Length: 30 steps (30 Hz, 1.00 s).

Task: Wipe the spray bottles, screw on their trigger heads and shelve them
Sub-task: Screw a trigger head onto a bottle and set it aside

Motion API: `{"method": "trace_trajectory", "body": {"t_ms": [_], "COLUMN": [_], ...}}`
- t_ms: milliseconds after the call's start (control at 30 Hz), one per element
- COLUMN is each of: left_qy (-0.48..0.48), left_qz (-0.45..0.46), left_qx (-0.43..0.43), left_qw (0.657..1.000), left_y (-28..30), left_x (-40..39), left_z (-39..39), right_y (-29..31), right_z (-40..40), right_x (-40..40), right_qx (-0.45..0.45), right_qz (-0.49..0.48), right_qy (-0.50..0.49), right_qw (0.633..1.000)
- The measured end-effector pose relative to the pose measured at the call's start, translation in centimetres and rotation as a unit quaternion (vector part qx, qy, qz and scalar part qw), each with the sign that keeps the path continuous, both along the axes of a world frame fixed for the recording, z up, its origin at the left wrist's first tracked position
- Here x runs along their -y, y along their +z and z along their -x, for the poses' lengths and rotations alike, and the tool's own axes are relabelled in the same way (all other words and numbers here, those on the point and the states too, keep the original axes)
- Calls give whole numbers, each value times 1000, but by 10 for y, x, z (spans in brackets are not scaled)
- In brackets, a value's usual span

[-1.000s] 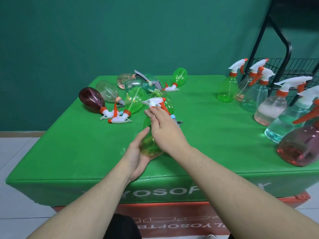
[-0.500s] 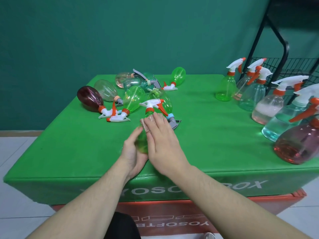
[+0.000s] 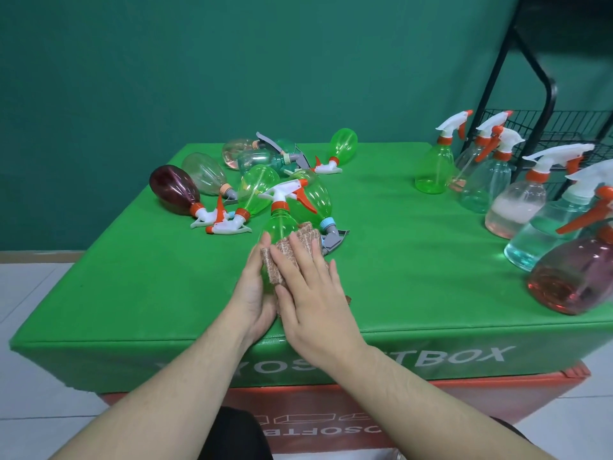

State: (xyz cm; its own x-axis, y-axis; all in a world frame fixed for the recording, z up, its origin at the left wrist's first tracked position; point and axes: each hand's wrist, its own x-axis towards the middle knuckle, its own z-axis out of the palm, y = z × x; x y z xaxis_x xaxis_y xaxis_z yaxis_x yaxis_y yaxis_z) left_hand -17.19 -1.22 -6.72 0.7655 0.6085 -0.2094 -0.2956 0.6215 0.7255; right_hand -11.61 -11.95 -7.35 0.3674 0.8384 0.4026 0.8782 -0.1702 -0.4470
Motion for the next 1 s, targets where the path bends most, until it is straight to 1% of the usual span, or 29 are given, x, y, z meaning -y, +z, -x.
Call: {"method": "trace_trajectory", "body": {"t_ms": [133, 267, 467, 633, 733, 867, 1000], "left_qy": [-3, 8, -20, -33, -26, -22, -33], "left_qz": [-24, -54, -93, -84, -79, -64, -62], "left_qx": [17, 20, -16, -31, -40, -30, -17], "left_qw": [1000, 998, 995, 995, 996, 997, 997], "left_y": [1, 0, 4, 2, 1, 0, 1], "left_x": [2, 0, 4, 1, -1, 0, 2], "left_z": [-1, -4, -3, -4, -5, -3, -4], "right_y": [7, 15, 44, 64, 59, 48, 39], "right_z": [-6, -21, -37, -50, -48, -41, -32], "right_x": [-14, -28, -47, -63, -61, -48, -30], "right_qx": [-29, -19, -39, -123, -127, -128, -102], "right_qz": [-28, -48, -16, 42, 30, 18, -12], "right_qy": [-8, -4, -13, -33, -35, -39, -23], "right_qw": [999, 999, 999, 991, 991, 991, 994]}}
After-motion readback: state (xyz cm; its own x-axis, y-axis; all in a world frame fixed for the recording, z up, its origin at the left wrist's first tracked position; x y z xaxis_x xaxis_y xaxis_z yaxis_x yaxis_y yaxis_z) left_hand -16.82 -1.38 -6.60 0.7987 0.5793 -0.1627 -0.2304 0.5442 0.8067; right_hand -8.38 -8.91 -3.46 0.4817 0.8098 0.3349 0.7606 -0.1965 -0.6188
